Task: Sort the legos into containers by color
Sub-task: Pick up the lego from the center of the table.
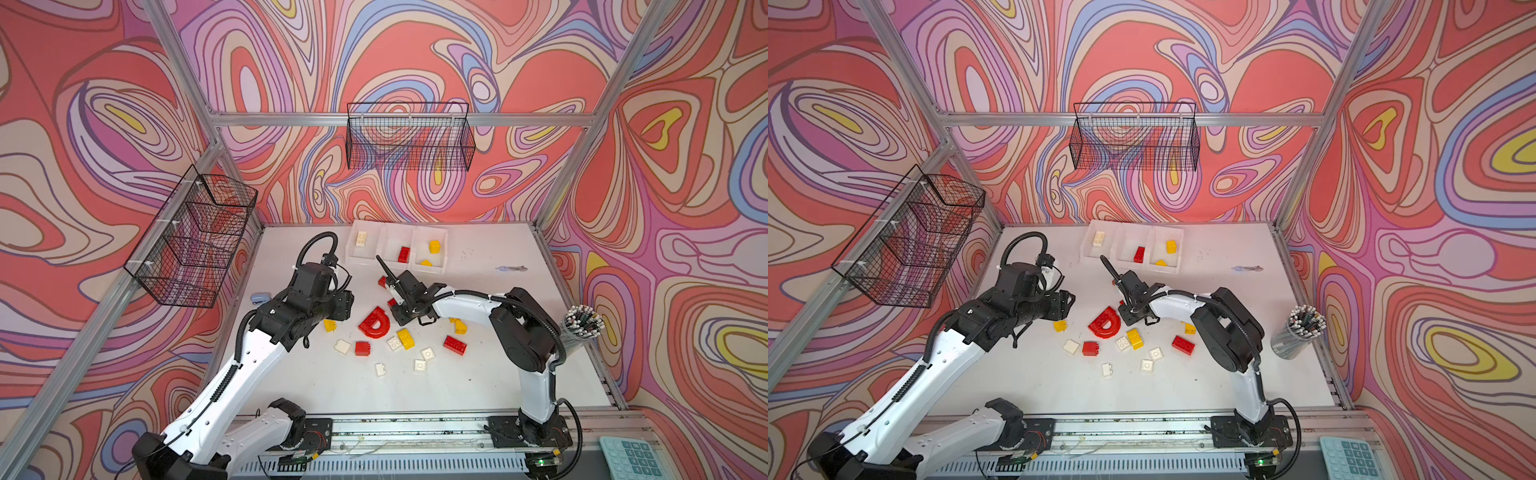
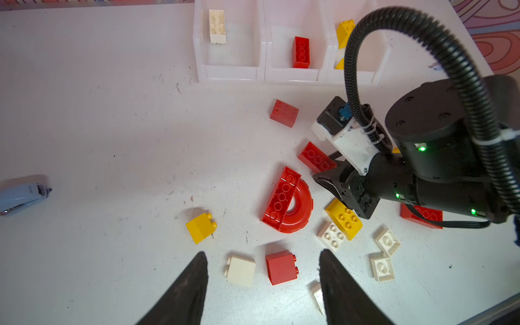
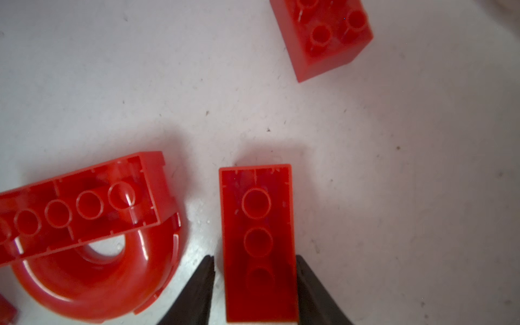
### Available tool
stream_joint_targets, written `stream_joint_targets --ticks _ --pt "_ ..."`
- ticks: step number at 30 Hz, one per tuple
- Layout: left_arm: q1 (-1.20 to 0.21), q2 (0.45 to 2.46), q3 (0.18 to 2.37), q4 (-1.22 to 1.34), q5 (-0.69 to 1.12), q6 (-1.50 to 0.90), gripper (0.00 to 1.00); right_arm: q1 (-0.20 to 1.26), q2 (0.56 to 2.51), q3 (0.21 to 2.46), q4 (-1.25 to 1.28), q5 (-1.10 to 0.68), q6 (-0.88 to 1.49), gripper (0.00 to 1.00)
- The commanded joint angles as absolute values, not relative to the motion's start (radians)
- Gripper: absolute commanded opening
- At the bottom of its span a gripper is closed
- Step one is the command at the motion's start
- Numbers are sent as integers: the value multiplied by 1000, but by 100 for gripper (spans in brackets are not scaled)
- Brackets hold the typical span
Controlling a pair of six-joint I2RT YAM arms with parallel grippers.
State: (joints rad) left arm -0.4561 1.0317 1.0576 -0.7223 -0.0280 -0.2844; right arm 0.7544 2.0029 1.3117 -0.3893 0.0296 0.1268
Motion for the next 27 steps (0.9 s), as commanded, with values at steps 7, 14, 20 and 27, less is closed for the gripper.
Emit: stream_joint_targets --ticks 7,14,20,27 --pt "-451 1037 1046 -723 -38 -279 63 767 1991 1327 -398 44 131 25" --pt "-450 1036 1045 -723 -40 -279 63 767 1910 1330 -393 43 149 25" --pt "-449 1024 1046 -726 -61 -273 63 766 1866 1378 -396 41 154 25" --pt "-450 1016 1045 -730 -77 -267 63 751 1926 1513 -424 5 156 25"
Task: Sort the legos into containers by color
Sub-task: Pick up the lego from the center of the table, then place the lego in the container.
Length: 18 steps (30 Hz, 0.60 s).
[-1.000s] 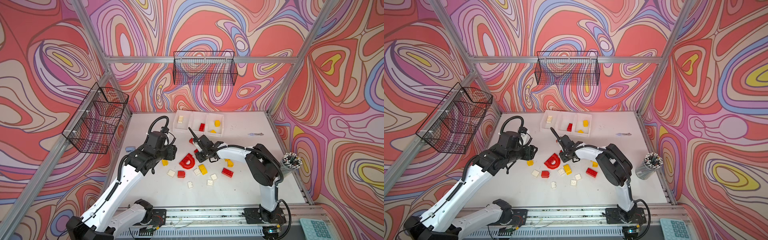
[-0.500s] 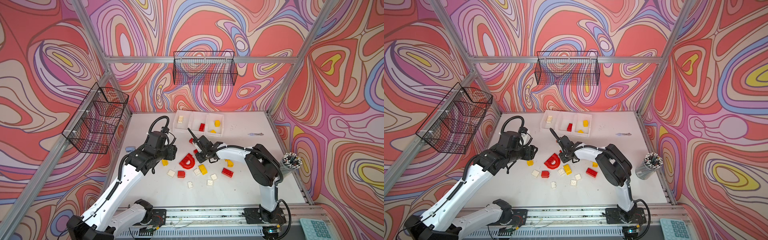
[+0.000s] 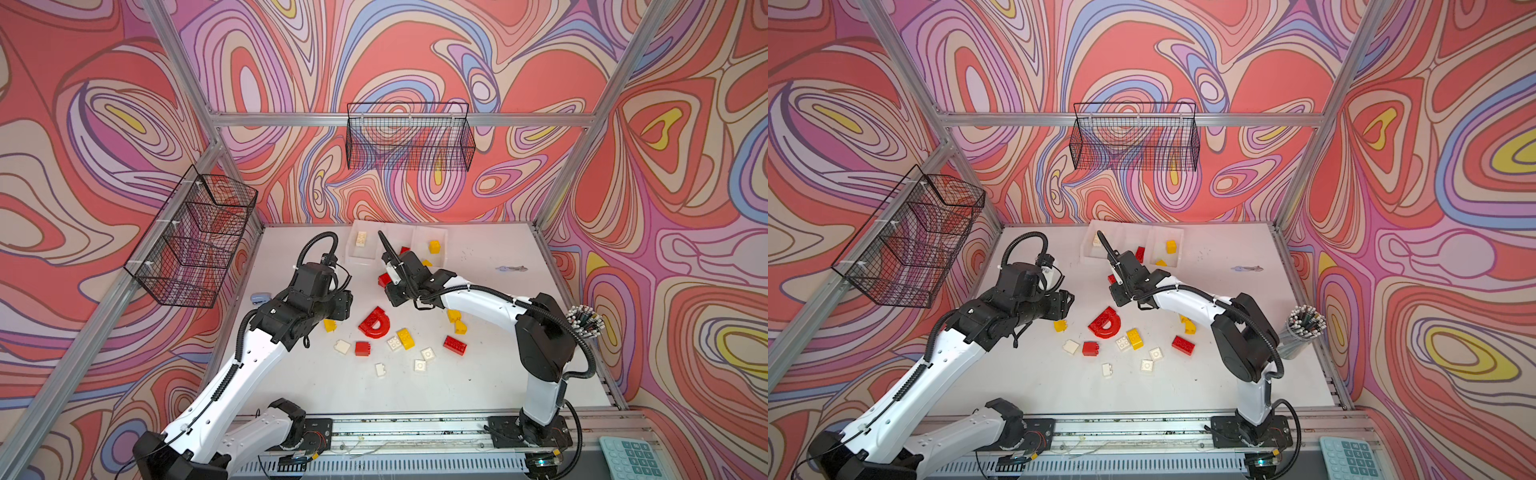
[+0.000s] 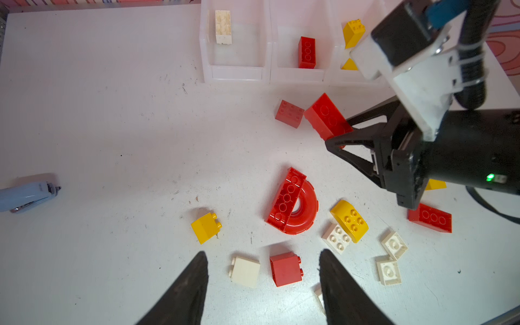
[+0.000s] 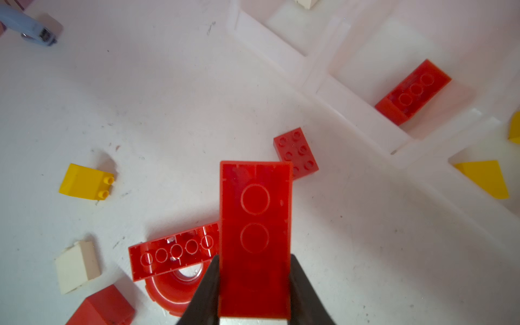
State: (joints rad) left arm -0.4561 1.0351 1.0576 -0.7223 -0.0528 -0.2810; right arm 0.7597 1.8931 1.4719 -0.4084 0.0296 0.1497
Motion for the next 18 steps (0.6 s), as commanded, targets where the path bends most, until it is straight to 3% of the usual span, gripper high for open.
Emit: stream_joint_targets --ticks 1,9,18 --pt "-449 1014 1045 -730 -82 -267 63 744 1937 1528 -419 -8 161 25" --pt "-450 1009 1044 -732 -91 -256 63 627 2045 1683 -399 -131 207 25" --pt "-450 1020 1043 -732 -75 -259 63 551 2179 1884 -426 -145 190 25"
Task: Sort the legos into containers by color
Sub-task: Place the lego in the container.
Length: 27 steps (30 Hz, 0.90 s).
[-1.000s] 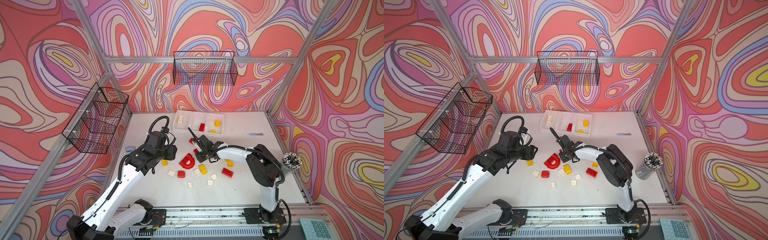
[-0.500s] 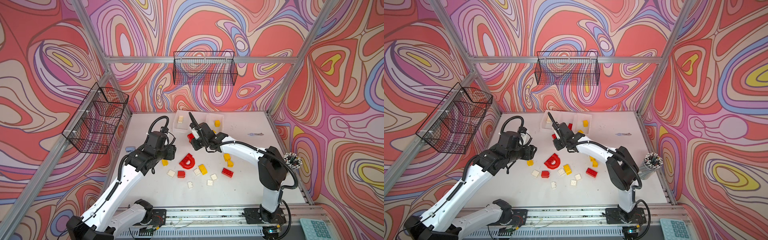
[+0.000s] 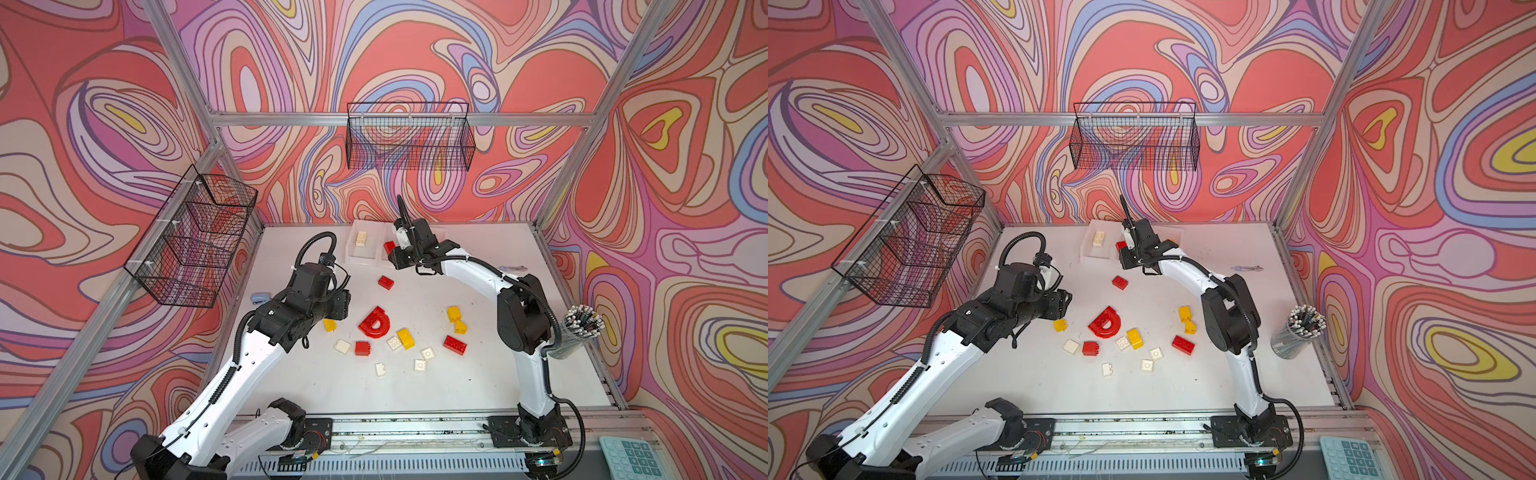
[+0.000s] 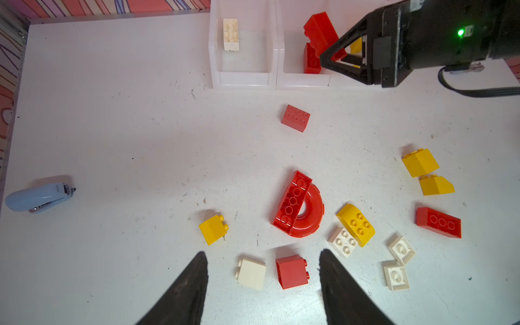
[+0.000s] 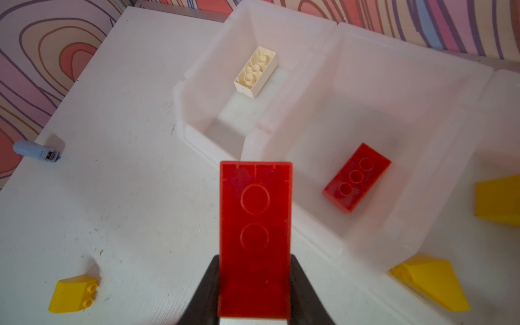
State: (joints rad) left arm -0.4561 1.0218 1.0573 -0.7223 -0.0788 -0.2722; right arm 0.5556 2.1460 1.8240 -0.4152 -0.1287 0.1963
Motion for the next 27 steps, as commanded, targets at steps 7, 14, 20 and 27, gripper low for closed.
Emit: stream_joint_targets --ticks 7,14,20,27 --pt "-449 1024 1043 -732 -71 -258 63 525 2274 1996 -408 -79 184 25" --pt "-450 1030 1042 -733 -73 -253 63 503 2318 2037 -375 -46 201 25" --pt "-450 1035 1043 -733 -72 -254 63 497 2346 2055 -380 -29 200 29" --pt "-449 1040 1042 -732 -66 -256 63 494 2350 2060 -391 -17 190 37"
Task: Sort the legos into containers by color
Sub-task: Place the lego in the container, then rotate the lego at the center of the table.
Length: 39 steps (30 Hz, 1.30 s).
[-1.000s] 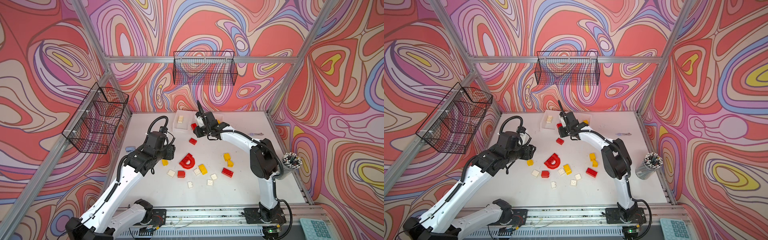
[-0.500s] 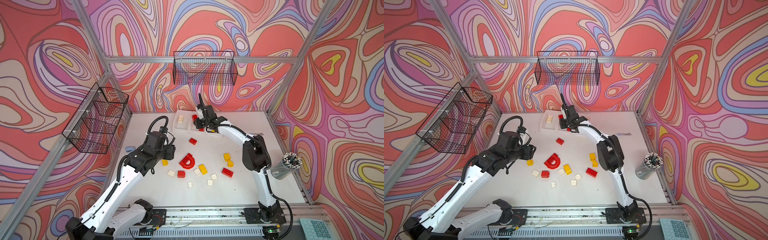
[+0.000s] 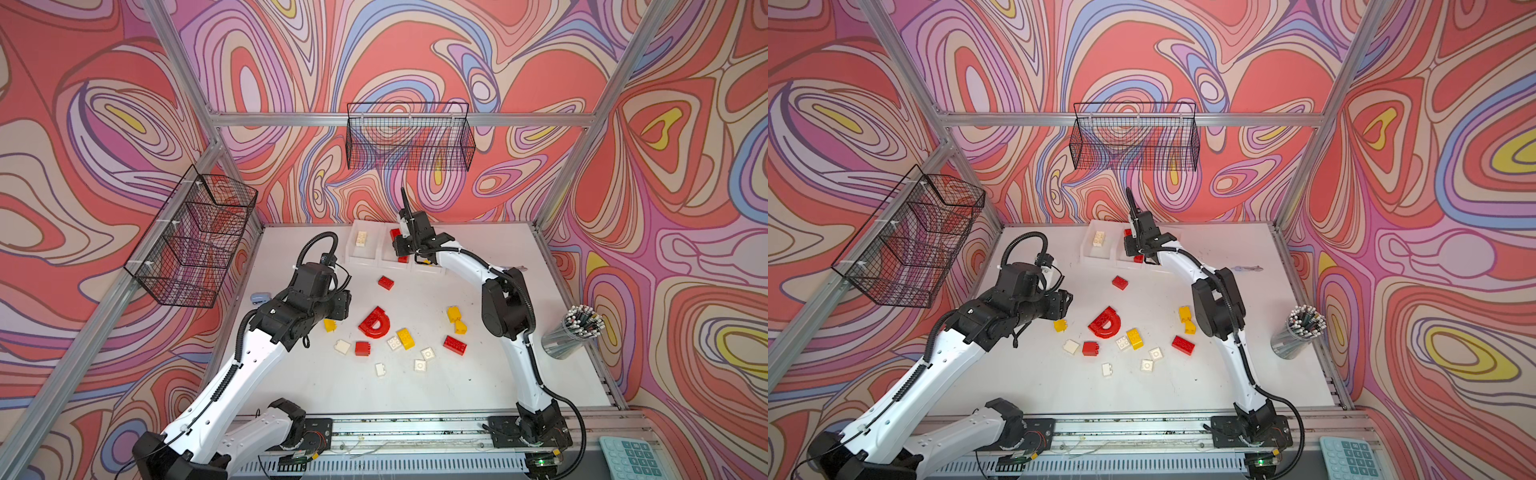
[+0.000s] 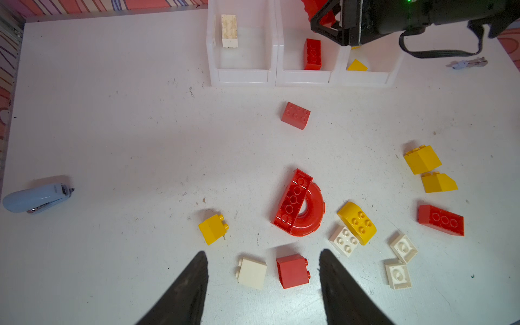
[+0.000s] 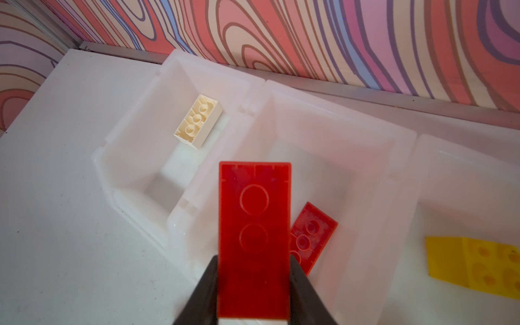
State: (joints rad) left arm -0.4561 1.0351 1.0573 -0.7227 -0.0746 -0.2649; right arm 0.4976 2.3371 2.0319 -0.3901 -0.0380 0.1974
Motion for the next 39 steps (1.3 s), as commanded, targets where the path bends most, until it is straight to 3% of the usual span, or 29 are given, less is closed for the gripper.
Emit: stream_joint_targets --ticks 1,6,17,28,39 --pt "-449 1041 1042 -732 -66 -256 63 494 2349 2060 -391 -15 188 38" --pt "-450 1045 1043 -732 -60 -262 63 491 2334 2060 -399 -5 177 47" --pt "-449 1059 1045 -732 -41 -273 63 491 2227 1993 -391 -16 170 51" --pt "-450 1102 1052 -742 -11 -267 64 503 1887 1696 -310 -76 183 56" --pt "-449 1162 1062 -755 37 -238 63 615 1533 1354 -347 -3 150 64"
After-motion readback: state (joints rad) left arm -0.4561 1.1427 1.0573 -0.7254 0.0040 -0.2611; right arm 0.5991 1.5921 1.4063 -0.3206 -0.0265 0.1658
